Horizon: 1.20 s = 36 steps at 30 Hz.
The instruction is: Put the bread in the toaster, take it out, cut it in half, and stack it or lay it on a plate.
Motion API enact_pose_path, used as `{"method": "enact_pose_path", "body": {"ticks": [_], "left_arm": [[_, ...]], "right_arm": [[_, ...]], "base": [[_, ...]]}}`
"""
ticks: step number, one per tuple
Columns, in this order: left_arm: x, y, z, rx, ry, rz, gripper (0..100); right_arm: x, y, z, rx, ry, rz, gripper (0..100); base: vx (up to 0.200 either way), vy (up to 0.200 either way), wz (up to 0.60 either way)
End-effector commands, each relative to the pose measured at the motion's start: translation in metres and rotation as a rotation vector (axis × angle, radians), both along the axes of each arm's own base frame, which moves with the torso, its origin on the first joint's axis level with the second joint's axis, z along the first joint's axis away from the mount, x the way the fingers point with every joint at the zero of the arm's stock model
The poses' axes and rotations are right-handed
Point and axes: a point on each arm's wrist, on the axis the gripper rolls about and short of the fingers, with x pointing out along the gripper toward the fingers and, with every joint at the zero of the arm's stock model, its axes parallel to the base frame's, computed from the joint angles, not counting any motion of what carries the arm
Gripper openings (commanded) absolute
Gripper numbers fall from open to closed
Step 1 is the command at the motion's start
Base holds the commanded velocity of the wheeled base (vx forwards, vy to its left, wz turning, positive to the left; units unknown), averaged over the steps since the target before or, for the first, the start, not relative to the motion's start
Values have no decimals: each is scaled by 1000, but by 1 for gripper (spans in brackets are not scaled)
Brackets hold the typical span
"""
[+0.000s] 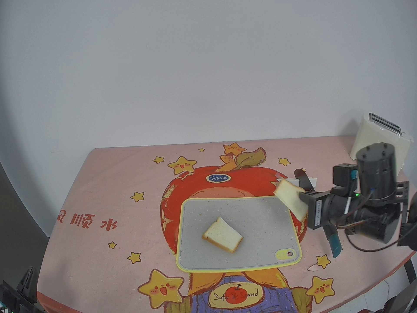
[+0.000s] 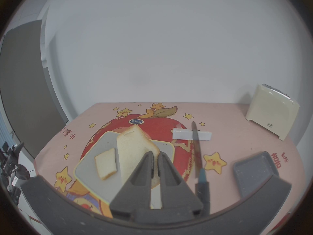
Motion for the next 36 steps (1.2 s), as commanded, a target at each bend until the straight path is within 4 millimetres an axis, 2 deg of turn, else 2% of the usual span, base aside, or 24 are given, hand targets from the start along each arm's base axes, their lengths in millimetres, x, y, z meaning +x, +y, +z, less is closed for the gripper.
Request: {"method": "enact_pose_path", "body": {"ticks": [1, 17, 23, 36], "left_arm": [[0, 0, -5, -7, 1, 1, 0], [0, 0, -5, -2, 0, 1, 0], [0, 0, -5, -3, 1, 2, 0], [0, 0, -5, -3, 1, 2, 0]], "right_arm": [[-27, -23, 22, 42, -45, 3, 0], [-30, -25, 25, 49, -59, 7, 0], [-29, -27, 23, 46, -54, -3, 0], [-31, -29, 24, 46, -56, -9, 0]], "base": [[0, 0, 0], [0, 0, 0], [0, -200, 0], [0, 0, 0]]}}
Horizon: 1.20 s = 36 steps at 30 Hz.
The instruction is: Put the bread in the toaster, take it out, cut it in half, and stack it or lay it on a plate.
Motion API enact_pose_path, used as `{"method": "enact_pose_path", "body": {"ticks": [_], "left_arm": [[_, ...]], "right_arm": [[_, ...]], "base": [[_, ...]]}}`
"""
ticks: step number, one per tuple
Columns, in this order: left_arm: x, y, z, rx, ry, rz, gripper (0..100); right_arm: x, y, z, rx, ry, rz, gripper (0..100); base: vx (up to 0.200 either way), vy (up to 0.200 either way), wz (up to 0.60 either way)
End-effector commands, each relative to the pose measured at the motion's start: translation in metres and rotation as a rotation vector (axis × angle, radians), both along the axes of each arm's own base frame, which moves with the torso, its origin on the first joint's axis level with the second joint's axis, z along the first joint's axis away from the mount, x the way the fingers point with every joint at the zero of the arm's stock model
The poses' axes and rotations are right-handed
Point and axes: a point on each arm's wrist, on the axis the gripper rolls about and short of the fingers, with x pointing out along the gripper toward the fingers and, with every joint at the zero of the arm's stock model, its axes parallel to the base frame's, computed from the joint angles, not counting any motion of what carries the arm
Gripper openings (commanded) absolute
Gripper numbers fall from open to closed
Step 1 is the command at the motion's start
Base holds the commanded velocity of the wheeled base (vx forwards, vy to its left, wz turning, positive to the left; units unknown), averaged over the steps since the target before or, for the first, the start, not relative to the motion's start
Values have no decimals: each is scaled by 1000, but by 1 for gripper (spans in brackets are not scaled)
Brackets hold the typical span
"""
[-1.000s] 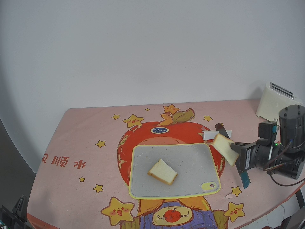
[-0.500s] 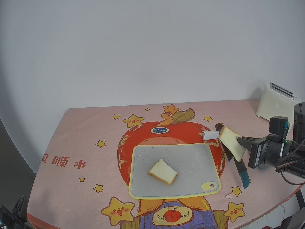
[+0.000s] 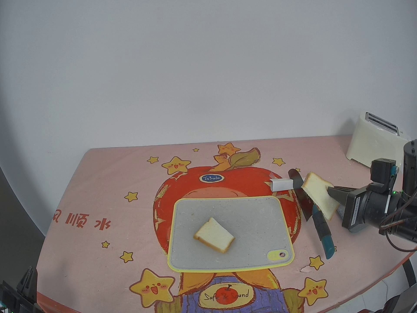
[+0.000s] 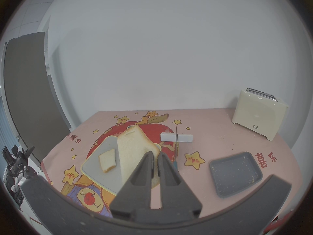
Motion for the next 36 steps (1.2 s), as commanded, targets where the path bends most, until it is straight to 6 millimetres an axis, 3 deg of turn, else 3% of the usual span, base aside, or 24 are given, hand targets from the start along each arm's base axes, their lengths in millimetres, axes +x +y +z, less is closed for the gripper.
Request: {"method": "enact_pose_path", "body": {"ticks": [1, 14, 20, 32, 36], "left_arm": [[0, 0, -5, 1, 1, 1, 0], [0, 0, -5, -1, 1, 3, 0], [0, 0, -5, -1, 1, 3, 0], [0, 0, -5, -1, 1, 3, 0], [0, 0, -5, 1, 1, 3, 0]], "right_arm": [[0, -1, -1, -2, 2, -2, 0], [2, -5, -3, -11, 8, -27, 0], [3, -5, -3, -12, 9, -32, 0], [3, -5, -4, -14, 11, -34, 0], [3, -6, -5, -16, 14, -37, 0]], "base": [[0, 0, 0], [0, -200, 0], [0, 0, 0], [0, -200, 0], [0, 0, 0]]}}
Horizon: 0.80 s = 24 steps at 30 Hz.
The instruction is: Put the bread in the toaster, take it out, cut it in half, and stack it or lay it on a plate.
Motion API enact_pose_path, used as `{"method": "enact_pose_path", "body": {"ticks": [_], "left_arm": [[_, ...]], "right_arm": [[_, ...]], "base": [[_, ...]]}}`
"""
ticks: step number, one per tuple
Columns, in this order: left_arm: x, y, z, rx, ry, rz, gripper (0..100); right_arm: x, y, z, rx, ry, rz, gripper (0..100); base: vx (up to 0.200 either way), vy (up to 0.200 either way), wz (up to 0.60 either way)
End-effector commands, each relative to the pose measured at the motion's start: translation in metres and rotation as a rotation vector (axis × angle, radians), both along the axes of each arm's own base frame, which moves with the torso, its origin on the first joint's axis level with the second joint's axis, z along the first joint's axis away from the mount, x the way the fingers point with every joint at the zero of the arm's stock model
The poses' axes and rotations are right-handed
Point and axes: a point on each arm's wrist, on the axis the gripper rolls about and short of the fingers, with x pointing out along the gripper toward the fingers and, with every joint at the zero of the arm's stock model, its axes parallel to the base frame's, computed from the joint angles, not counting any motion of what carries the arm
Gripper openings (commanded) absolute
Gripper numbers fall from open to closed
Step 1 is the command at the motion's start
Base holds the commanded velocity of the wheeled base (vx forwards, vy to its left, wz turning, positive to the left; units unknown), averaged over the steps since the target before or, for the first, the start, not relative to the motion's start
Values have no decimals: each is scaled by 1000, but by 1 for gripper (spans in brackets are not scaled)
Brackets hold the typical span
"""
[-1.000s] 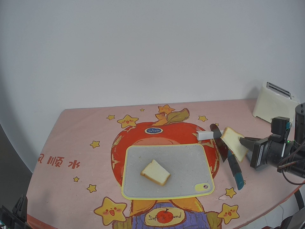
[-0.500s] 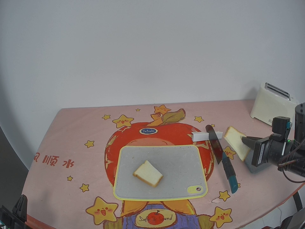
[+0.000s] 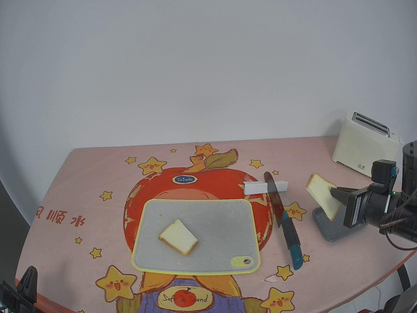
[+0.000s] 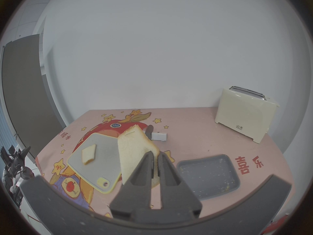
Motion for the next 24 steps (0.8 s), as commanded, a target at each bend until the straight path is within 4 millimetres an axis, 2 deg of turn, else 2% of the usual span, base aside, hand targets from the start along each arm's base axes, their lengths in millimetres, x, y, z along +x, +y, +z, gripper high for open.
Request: {"method": "enact_pose_path", "body": {"ticks": [1, 14, 20, 24], "left_arm": [[0, 0, -5, 1, 1, -1, 0], [0, 0, -5, 1, 1, -1, 0], [0, 0, -5, 1, 1, -1, 0], [0, 0, -5, -1, 0, 1, 0]], "right_arm": [[0, -1, -1, -4, 4, -5, 0], [7, -14, -14, -82, 36, -55, 0], [7, -15, -18, -96, 56, -56, 0], [6, -15, -19, -105, 67, -55, 0]], "base": [[0, 0, 0], [0, 0, 0], [0, -200, 0], [0, 0, 0]]}}
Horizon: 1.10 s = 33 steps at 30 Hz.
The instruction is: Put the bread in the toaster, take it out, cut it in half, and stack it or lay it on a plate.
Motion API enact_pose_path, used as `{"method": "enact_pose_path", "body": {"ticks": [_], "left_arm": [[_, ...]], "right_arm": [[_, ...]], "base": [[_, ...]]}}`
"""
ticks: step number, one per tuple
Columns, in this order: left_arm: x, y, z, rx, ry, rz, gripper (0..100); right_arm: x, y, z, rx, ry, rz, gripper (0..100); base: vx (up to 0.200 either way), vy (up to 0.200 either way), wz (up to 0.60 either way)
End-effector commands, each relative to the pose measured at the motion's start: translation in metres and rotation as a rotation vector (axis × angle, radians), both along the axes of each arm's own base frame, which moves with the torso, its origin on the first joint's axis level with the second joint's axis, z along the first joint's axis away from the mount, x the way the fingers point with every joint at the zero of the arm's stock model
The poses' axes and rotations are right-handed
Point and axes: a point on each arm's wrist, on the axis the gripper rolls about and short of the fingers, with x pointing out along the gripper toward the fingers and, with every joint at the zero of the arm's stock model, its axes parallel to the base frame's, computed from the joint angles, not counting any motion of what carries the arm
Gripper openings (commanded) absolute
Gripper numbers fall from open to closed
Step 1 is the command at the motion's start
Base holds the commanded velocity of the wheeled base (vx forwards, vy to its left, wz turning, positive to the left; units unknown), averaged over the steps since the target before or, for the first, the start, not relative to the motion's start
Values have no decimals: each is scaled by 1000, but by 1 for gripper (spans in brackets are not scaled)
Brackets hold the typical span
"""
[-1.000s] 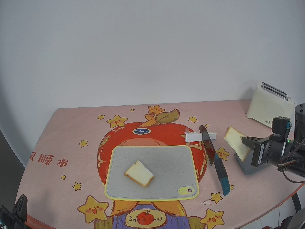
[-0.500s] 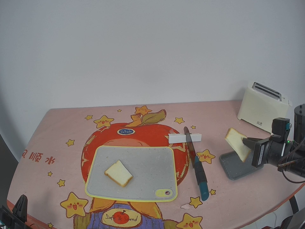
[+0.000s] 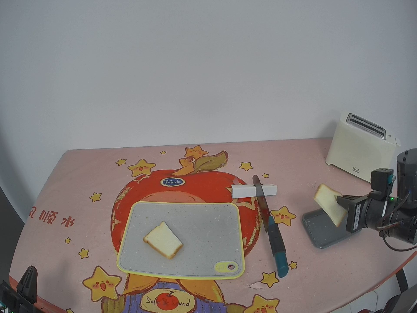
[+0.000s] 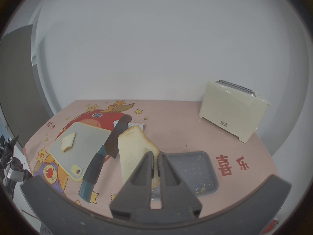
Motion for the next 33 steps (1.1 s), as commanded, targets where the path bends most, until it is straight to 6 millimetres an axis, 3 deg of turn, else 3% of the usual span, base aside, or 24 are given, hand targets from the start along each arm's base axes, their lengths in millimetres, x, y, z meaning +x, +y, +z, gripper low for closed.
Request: {"method": "enact_pose_path", "body": {"ticks": [1, 5, 8, 14, 26, 33], "left_arm": [[0, 0, -5, 0, 1, -1, 0], [0, 0, -5, 1, 1, -1, 0], [0, 0, -5, 0, -1, -1, 0], [0, 0, -5, 1, 1, -1, 0], [0, 0, -5, 0, 1, 1, 0], [0, 0, -5, 1, 1, -1, 0]], "right_arm": [[0, 0, -2, -5, 8, -1, 0], [0, 0, -2, -5, 8, -1, 0], [1, 1, -2, -6, 10, -1, 0], [2, 1, -4, -11, 17, -1, 0], [3, 2, -11, -28, 41, -7, 0], [12, -2, -17, -44, 67, -48, 0]], "base": [[0, 0, 0], [0, 0, 0], [-200, -200, 0], [-200, 0, 0], [0, 0, 0], [-143, 0, 0]]}}
